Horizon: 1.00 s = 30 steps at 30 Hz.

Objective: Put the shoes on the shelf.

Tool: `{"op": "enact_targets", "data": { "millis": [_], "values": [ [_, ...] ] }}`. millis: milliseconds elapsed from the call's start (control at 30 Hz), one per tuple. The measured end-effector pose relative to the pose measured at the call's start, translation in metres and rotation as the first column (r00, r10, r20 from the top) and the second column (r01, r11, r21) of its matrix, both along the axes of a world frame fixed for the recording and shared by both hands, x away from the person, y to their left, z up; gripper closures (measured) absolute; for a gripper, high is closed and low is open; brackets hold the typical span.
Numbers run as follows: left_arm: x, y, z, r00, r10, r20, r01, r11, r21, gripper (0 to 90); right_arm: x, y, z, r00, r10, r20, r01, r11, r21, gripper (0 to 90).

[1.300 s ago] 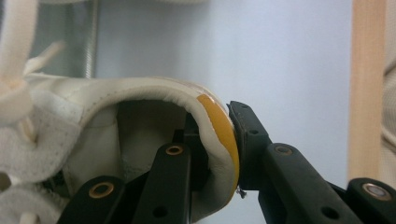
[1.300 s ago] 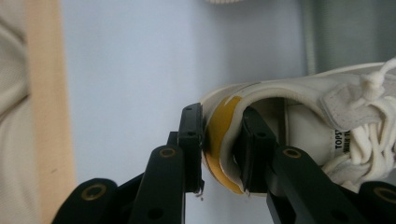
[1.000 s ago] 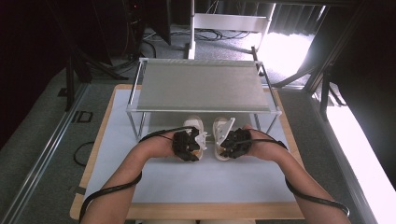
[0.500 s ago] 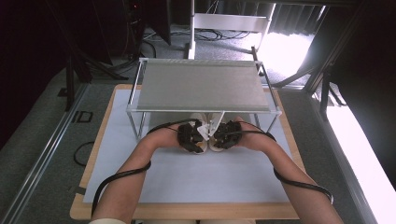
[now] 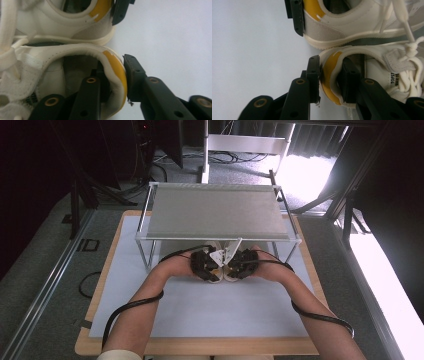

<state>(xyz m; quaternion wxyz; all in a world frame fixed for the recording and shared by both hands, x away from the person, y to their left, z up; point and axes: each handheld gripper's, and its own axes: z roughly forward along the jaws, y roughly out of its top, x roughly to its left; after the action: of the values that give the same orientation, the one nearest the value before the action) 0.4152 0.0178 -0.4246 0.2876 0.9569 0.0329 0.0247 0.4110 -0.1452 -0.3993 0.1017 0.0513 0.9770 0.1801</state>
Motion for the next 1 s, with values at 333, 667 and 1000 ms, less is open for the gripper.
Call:
{"op": "enact_targets", "data": {
  "millis": [333, 667, 1000],
  "values": [
    [-0.002, -0.004, 0.010, 0.9854, 0.127, 0.114, -0.129, 0.9915, 0.016, 49.5, -0.002, -0.004, 0.007, 0.9971, -0.052, 0.056, 0.049, 0.998, 0.049, 60.0],
    [-0.014, 0.000, 0.027, 0.9680, 0.206, 0.144, -0.200, 0.9784, -0.054, 49.5, -0.013, -0.019, 0.022, 0.9863, -0.143, 0.083, 0.125, 0.975, 0.185, 54.2],
    [-0.042, 0.009, 0.038, 0.9515, 0.280, 0.126, -0.270, 0.9585, -0.090, 51.3, -0.033, -0.033, 0.021, 0.9621, -0.265, 0.064, 0.233, 0.921, 0.311, 59.4]
  ]
}}
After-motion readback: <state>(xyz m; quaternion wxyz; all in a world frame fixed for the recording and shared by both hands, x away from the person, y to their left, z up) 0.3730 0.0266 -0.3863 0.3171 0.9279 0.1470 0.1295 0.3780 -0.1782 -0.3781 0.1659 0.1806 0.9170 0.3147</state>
